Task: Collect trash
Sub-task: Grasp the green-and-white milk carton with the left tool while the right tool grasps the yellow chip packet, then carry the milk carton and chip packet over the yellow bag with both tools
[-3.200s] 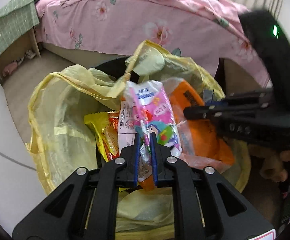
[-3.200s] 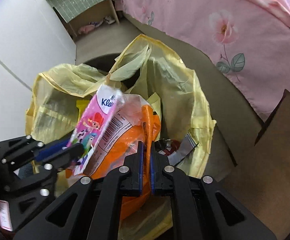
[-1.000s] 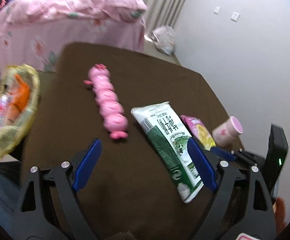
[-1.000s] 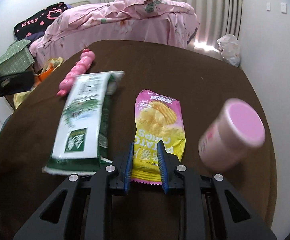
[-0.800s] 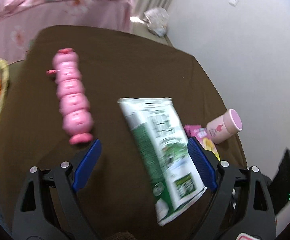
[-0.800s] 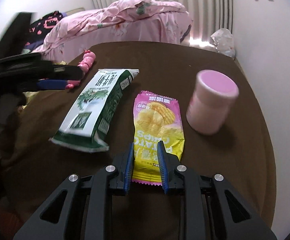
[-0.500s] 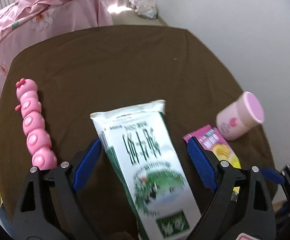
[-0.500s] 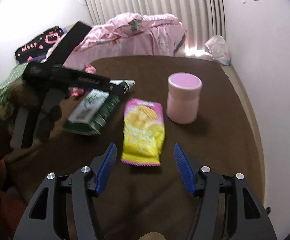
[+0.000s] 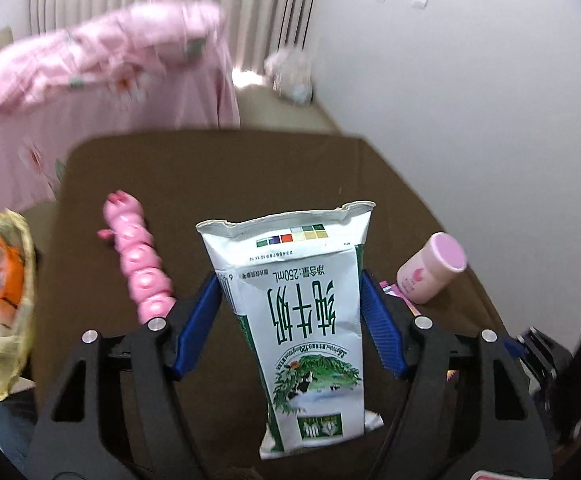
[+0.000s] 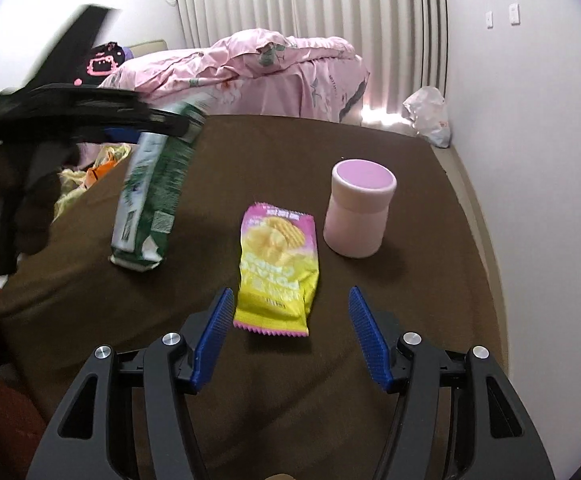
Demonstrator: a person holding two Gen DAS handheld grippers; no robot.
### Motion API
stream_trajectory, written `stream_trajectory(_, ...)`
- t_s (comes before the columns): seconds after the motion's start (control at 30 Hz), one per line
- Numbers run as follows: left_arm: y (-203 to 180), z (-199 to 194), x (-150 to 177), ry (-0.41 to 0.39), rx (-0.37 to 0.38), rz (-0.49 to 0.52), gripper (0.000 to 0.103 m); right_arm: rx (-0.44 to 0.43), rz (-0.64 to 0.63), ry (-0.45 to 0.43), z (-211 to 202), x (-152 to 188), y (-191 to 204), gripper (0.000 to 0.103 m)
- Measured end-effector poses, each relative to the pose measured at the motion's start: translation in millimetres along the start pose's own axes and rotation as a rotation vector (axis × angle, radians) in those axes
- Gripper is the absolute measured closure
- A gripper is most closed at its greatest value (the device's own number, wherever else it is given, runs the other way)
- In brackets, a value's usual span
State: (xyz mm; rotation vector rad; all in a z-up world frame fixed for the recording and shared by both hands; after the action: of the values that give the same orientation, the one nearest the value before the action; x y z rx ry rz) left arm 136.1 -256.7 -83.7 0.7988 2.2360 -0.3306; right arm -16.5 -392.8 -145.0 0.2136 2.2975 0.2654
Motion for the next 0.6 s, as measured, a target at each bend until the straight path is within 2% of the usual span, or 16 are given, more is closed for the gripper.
stream_trajectory(0.07, 1, -19, 5, -0.047, -0.032, 0.026, 0.037, -0.031, 0.04, 0.008, 8, -6, 0, 0.046)
stream_trajectory(0.13, 3, -29, 9, -0.062, -0.039, 0.024, 0.038, -0.048, 0.089, 0.014, 18, -11, -2, 0.046)
stream_trajectory(0.23, 18, -35, 11, -0.071, -0.047, 0.004, 0.038, -0.026, 0.135, 0.061, 36, -11, -7, 0.047)
stream_trajectory(0.33, 25, -42, 11, -0.087, -0.063, -0.005, 0.038, 0.009, 0.113, 0.137, 51, 0, -3, 0.057)
stream_trajectory(0.37, 25, -44, 12, -0.092, -0.067, -0.007, 0.038, 0.022, 0.098, 0.134, 52, 1, -1, 0.06)
stream_trajectory(0.43, 30, -51, 15, -0.1, -0.071, -0.016, 0.038, 0.015, 0.076, 0.143, 51, 3, 6, 0.074)
stream_trajectory(0.47, 33, -54, 16, -0.104, -0.071, -0.025, 0.038, 0.005, 0.079, 0.131, 47, 2, 8, 0.084)
stream_trajectory(0.53, 35, -60, 18, -0.112, -0.071, -0.036, 0.038, -0.021, 0.071, 0.105, 38, -5, 15, 0.091)
stream_trajectory(0.6, 39, -68, 19, -0.129, -0.079, -0.041, 0.038, -0.041, 0.057, 0.08, 28, -12, 23, 0.092)
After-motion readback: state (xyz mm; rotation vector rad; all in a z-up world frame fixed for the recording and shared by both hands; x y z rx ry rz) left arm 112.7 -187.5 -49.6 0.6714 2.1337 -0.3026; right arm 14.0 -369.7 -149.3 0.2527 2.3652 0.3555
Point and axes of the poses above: each gripper's, at about its wrist camera, not at the fingertips, and z roughly the way its jaws point, y to its left, x to its underside, the point moved 9 cm from there along z, roughly the way its jaws point, and after that the axes turned 11 degrees about z, right-handed, at the moved point
